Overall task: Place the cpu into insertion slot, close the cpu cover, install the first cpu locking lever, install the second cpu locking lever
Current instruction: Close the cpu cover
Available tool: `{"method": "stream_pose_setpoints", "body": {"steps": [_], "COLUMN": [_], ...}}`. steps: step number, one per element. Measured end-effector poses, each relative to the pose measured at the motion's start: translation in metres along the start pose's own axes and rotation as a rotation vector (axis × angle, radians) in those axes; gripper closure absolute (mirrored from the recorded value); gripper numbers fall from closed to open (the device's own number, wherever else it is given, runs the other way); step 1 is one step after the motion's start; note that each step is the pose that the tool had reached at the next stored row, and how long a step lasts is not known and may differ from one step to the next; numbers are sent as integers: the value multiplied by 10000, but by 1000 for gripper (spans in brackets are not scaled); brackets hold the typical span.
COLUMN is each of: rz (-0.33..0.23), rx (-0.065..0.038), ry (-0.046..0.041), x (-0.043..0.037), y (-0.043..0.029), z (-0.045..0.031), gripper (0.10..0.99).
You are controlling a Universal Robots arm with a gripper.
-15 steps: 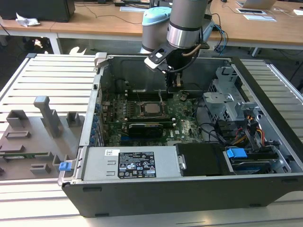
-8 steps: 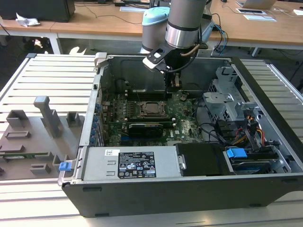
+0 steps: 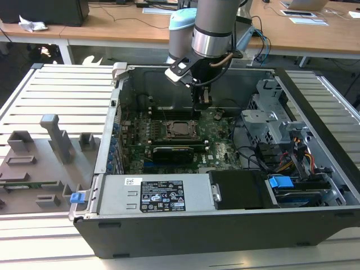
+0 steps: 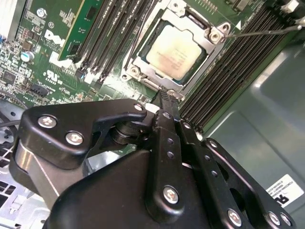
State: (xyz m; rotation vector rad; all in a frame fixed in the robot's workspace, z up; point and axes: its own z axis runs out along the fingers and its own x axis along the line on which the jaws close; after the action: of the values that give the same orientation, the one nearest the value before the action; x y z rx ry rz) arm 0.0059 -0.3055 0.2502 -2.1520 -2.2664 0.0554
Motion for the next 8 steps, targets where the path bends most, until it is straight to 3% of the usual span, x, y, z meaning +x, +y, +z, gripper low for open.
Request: {"method": "stream_pose_setpoints", "body": {"steps": [8], "rz": [-1], "rx": [0], "ry": [0], "x": [7], "y": [-140], "z": [12], "gripper": [980]}}
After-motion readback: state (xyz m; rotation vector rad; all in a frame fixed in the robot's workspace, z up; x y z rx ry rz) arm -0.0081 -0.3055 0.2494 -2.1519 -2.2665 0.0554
